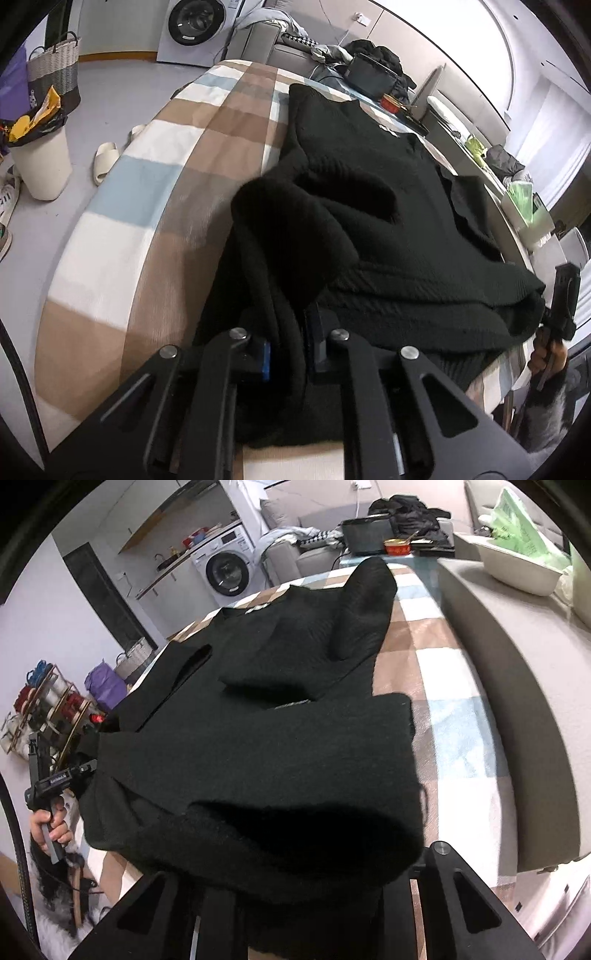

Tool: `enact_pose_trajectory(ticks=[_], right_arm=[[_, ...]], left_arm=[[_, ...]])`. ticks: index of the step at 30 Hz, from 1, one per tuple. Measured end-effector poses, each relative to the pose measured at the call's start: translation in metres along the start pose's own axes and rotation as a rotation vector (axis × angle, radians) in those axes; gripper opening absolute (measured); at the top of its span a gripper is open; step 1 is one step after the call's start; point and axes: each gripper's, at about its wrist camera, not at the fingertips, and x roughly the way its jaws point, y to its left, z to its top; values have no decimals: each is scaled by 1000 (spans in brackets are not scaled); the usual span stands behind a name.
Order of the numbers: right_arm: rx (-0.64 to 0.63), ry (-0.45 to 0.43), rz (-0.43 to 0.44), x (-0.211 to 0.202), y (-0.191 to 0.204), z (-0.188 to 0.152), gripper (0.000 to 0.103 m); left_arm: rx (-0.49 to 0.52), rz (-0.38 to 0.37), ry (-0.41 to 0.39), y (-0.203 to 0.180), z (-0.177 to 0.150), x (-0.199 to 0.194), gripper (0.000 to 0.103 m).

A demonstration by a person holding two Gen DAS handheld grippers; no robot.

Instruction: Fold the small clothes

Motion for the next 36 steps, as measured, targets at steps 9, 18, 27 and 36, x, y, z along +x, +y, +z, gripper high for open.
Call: enact_pose_trajectory(ticks=[9,18,27,36], right_arm=[[-34,64,-5,-4,-1,-4,24],[-56,82,-112,-10,1,-1,34],[-106,-46,-324,-77,5,14,49],[-103,-241,-193,-101,57,54,80]], left_arm=[[30,-6,29,-11,-38,-28,8],[-3,-8,-38,1,-26,-49,8],[6,80,-150,0,-5,-95,36],[78,37,-226,-39,23,-102,88]])
